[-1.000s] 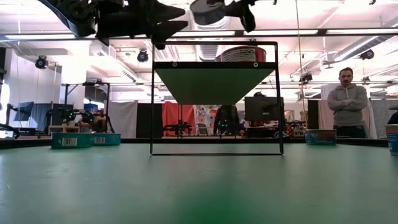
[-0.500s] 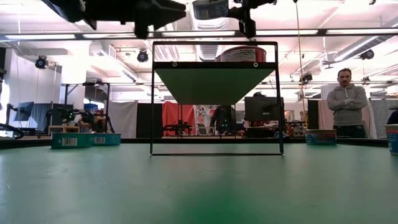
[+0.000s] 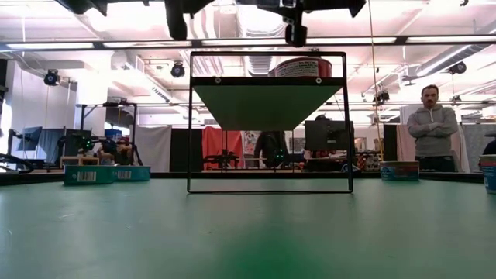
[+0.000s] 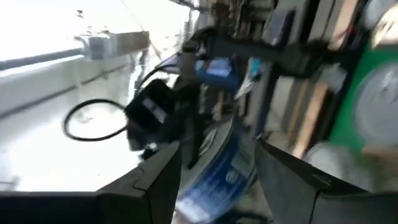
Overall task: Stack canned seafood by type on shelf
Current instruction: Stack the blue tuna can on top of the blue tuna can on the shelf
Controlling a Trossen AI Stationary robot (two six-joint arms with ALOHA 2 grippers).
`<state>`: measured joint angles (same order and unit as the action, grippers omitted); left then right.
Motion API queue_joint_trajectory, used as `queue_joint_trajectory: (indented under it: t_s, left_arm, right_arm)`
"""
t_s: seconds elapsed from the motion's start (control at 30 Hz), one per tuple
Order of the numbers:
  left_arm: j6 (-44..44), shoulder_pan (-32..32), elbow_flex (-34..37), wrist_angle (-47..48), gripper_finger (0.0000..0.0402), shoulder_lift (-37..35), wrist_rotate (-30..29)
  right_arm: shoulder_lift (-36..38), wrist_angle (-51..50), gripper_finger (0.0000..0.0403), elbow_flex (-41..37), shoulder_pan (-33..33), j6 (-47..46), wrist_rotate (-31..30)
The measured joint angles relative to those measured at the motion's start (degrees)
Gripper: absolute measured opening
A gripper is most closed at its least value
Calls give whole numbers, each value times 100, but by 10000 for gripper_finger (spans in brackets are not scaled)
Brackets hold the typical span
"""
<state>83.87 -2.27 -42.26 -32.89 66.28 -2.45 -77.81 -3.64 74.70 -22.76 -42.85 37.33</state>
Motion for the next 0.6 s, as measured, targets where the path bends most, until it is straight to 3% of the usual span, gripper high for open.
queue_joint_trajectory:
  t_s: [0.33, 0.6]
  left_arm:
    - [1898, 75, 4, -71, 187, 24, -518]
    - [2513, 84, 4, -68, 187, 91, -730]
  right_arm:
    - [-249, 631, 126, 0, -20, -449, 325]
    - [-318, 778, 126, 0, -28, -606, 535]
